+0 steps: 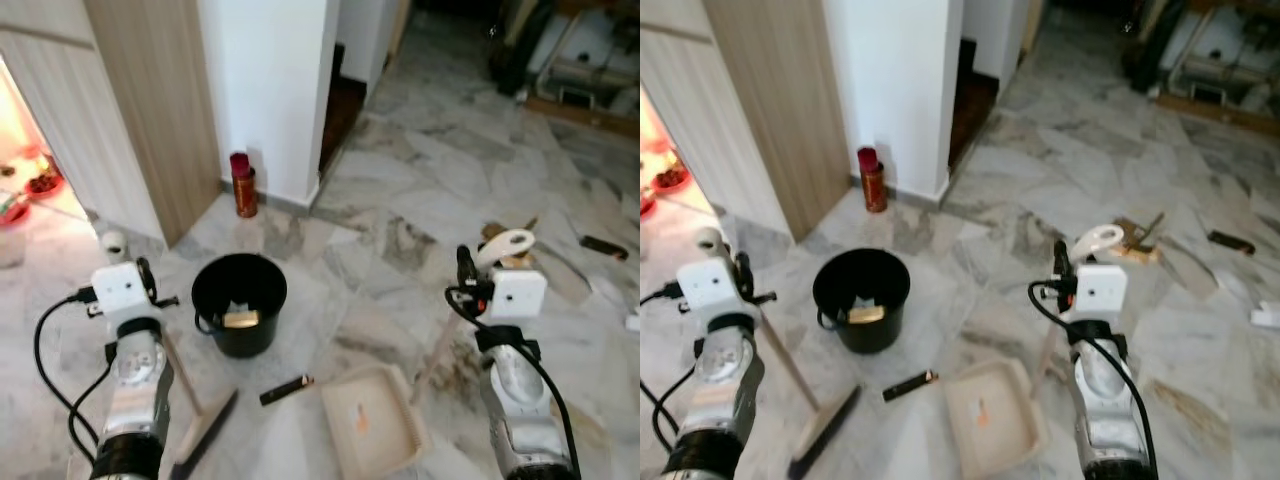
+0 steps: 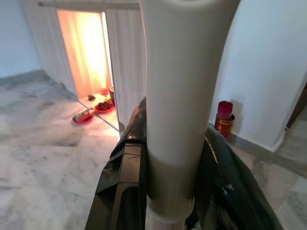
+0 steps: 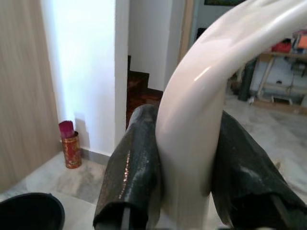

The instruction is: Sweep floor

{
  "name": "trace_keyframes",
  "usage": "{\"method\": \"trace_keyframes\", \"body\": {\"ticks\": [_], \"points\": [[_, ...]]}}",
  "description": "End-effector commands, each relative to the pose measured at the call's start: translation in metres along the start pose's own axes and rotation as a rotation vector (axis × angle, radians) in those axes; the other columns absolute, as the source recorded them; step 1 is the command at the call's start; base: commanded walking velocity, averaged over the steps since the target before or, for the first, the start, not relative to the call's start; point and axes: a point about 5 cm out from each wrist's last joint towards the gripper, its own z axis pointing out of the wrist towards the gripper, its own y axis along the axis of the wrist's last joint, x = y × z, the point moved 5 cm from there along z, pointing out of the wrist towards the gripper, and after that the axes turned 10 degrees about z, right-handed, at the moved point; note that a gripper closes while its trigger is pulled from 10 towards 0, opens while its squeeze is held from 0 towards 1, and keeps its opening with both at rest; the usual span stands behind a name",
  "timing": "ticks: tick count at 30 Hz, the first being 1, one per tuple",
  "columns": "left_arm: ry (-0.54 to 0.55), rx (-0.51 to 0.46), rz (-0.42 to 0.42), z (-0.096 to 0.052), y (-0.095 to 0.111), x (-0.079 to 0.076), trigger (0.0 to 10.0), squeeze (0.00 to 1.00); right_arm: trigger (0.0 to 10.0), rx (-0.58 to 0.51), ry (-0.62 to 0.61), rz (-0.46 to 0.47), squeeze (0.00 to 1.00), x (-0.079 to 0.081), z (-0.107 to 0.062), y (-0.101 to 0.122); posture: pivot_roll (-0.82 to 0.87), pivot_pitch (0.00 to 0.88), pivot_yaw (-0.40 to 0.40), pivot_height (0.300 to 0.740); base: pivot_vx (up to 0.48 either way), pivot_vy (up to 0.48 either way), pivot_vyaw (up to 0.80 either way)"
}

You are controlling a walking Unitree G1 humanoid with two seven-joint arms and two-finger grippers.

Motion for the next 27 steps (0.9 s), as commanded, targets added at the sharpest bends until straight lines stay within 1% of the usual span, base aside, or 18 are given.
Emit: {"method": "trace_keyframes", "body": {"ticks": [1, 9, 13, 14, 18, 22, 25, 27], "points": [[-0.007, -0.028, -0.012, 0.0002, 0.0070, -0.0064, 9.7, 0.00, 10.0, -0.028, -0.017, -0.018, 0.00, -0.0085, 0.0019, 0.0078, -0.04, 0.085, -0.088, 0.740, 0.000, -0.337, 0.00], [0.000, -0.029, -0.010, 0.0008, 0.0072, -0.0048, 9.6, 0.00, 10.0, -0.025, -0.009, -0.031, 0.00, -0.0078, 0.0029, 0.0075, -0.03, 0.083, -0.089, 0.740, 0.000, -0.339, 0.00], [0.004, -0.028, -0.009, 0.0009, 0.0070, -0.0042, 9.6, 0.00, 10.0, -0.019, 0.000, -0.041, 0.00, -0.0056, 0.0033, 0.0064, -0.03, 0.080, -0.091, 0.740, 0.000, -0.339, 0.66], [0.008, -0.026, -0.012, 0.0010, 0.0065, -0.0035, 9.6, 0.00, 10.0, -0.016, 0.002, -0.039, 0.00, -0.0046, 0.0033, 0.0056, -0.03, 0.079, -0.091, 0.740, 0.000, 0.000, 0.79], [0.022, -0.021, -0.014, 0.0011, 0.0052, -0.0015, 9.9, 0.00, 10.0, -0.012, 0.007, -0.023, 0.00, -0.0040, 0.0030, 0.0045, -0.03, 0.077, -0.095, 0.740, 0.000, 0.000, 0.00], [0.025, -0.024, -0.019, 0.0008, 0.0055, -0.0014, 10.0, 0.00, 10.0, -0.012, 0.016, -0.034, 0.00, -0.0032, 0.0035, 0.0050, -0.03, 0.075, -0.096, 0.740, 0.000, 0.000, 0.00], [0.024, -0.031, -0.021, 0.0000, 0.0063, -0.0019, 10.0, 0.00, 10.0, -0.010, 0.030, -0.044, 0.00, -0.0007, 0.0039, 0.0046, -0.03, 0.071, -0.095, 0.740, 0.000, 0.000, 0.75], [0.026, -0.027, -0.014, 0.0001, 0.0057, -0.0017, 10.0, 0.00, 10.0, -0.010, 0.030, -0.029, 0.00, -0.0002, 0.0039, 0.0039, -0.03, 0.068, -0.096, 0.740, 0.000, 0.000, 0.79]]}}
